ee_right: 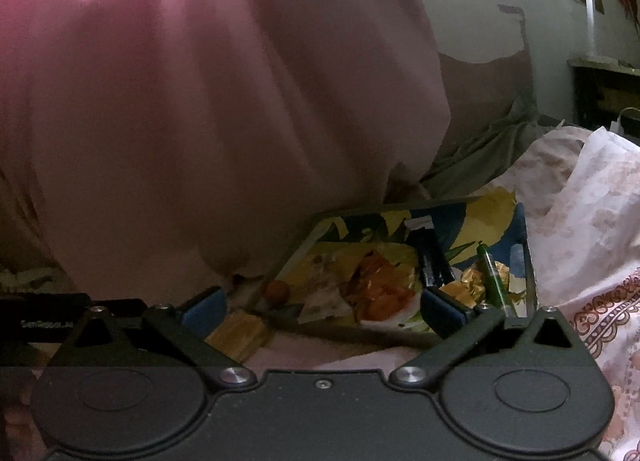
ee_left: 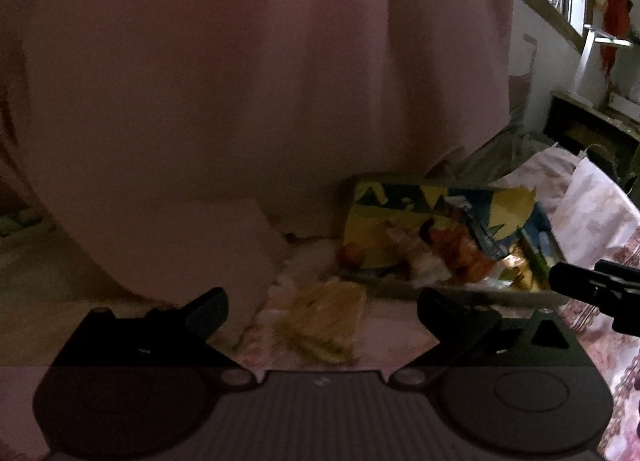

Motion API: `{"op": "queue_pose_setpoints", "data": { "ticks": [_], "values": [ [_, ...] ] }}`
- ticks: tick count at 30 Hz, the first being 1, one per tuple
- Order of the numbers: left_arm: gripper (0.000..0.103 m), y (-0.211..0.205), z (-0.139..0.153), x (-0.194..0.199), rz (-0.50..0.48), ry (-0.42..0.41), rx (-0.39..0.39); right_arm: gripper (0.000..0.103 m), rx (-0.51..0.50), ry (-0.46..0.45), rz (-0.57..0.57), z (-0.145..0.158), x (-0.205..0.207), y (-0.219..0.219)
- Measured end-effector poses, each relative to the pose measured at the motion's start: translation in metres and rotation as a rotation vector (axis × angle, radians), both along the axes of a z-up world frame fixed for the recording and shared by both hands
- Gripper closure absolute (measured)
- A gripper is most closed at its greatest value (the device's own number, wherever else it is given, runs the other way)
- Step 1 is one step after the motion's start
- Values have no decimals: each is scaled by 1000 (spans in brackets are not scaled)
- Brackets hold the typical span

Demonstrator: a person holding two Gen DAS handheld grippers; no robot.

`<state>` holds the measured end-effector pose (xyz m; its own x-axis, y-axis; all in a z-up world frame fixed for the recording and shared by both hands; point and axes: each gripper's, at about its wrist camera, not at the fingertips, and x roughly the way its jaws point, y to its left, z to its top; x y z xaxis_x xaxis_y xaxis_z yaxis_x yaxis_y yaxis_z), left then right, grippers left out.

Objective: Organize snacks
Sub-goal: 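Withdraw both grippers toward the puffed-rice bag and white tofu pack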

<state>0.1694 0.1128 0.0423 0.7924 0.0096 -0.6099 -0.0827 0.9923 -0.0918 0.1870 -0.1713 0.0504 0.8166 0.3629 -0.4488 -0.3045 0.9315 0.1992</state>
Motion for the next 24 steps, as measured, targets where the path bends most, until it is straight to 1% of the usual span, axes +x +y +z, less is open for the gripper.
{"op": "queue_pose_setpoints", "data": {
  "ticks": [5,7,9,11,14,19,24],
  "values": [
    [0,17,-8,-16,54,28,49,0,-66,27,20,-11,-15,20],
    [0,25,-13,-20,75,45,57,0,-98,30,40,-15,-21,29],
    [0,32,-17,-21,98,67,48,0,-128,35,66,-21,-24,38],
    [0,42,-21,-21,130,88,18,0,-160,33,77,-26,-27,47],
    [0,60,-27,-20,184,120,-50,0,-194,50,111,-34,-28,58],
    [0,88,-48,-12,262,231,-176,0,-242,79,155,-45,-27,72],
    [0,105,-74,-6,316,329,-307,0,-247,159,163,-60,-5,84]
  ]
}}
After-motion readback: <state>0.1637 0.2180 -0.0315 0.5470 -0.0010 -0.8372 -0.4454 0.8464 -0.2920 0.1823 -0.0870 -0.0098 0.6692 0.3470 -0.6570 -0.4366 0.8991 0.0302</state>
